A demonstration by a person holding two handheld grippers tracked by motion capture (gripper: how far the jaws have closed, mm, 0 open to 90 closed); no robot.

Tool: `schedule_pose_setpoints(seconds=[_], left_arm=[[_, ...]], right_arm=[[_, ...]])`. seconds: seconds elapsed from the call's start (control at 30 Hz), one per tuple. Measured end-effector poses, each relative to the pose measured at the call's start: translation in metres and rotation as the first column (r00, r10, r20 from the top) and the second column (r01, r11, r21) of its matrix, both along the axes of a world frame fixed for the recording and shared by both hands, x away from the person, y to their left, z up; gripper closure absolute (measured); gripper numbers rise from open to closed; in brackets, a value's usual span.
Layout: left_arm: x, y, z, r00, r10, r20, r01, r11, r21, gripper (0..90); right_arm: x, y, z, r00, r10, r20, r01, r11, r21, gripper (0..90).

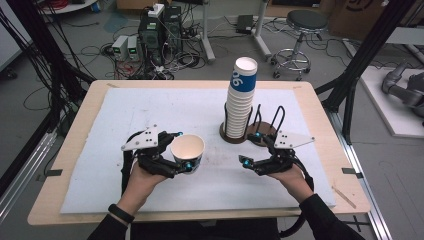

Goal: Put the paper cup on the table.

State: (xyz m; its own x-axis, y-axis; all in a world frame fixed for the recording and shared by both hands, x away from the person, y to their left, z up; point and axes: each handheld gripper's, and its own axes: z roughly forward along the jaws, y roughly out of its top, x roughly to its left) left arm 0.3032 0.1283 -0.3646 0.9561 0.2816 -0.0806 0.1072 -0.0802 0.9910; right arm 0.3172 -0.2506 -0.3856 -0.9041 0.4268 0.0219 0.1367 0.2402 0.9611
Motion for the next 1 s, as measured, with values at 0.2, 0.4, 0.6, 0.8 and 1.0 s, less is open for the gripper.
schedule_pose_setpoints(seconds=[0.2, 0.4, 0.6, 0.8, 1.0], left_arm=[[0.001, 0.006, 0.003, 0.9994, 0.032, 0.013, -0.032, 0.9995, -0.004, 21.6], [0.004, 0.013, 0.003, 0.9976, 0.067, 0.021, -0.067, 0.9978, -0.003, 21.6], [0.008, 0.026, 0.002, 0.9909, 0.13, 0.032, -0.13, 0.9915, -0.004, 21.5], [0.012, 0.043, 0.001, 0.9763, 0.212, 0.043, -0.212, 0.9772, -0.013, 21.4], [0.017, 0.058, -0.003, 0.954, 0.294, 0.059, -0.294, 0.9559, -0.011, 21.3]], right_arm=[[-0.001, -0.005, 0.0, 0.9999, -0.017, -0.001, 0.017, 1.0, 0.007, 19.3], [0.001, -0.007, 0.001, 0.9994, -0.033, -0.005, 0.033, 0.999, 0.023, 19.3], [0.001, -0.008, 0.0, 0.9989, -0.046, -0.007, 0.046, 0.999, 0.018, 19.3], [0.001, -0.007, 0.0, 0.9985, -0.054, 0.0, 0.054, 0.999, 0.003, 19.3], [0.001, -0.007, 0.0, 0.9982, -0.06, -0.004, 0.06, 0.998, -0.005, 19.3]])
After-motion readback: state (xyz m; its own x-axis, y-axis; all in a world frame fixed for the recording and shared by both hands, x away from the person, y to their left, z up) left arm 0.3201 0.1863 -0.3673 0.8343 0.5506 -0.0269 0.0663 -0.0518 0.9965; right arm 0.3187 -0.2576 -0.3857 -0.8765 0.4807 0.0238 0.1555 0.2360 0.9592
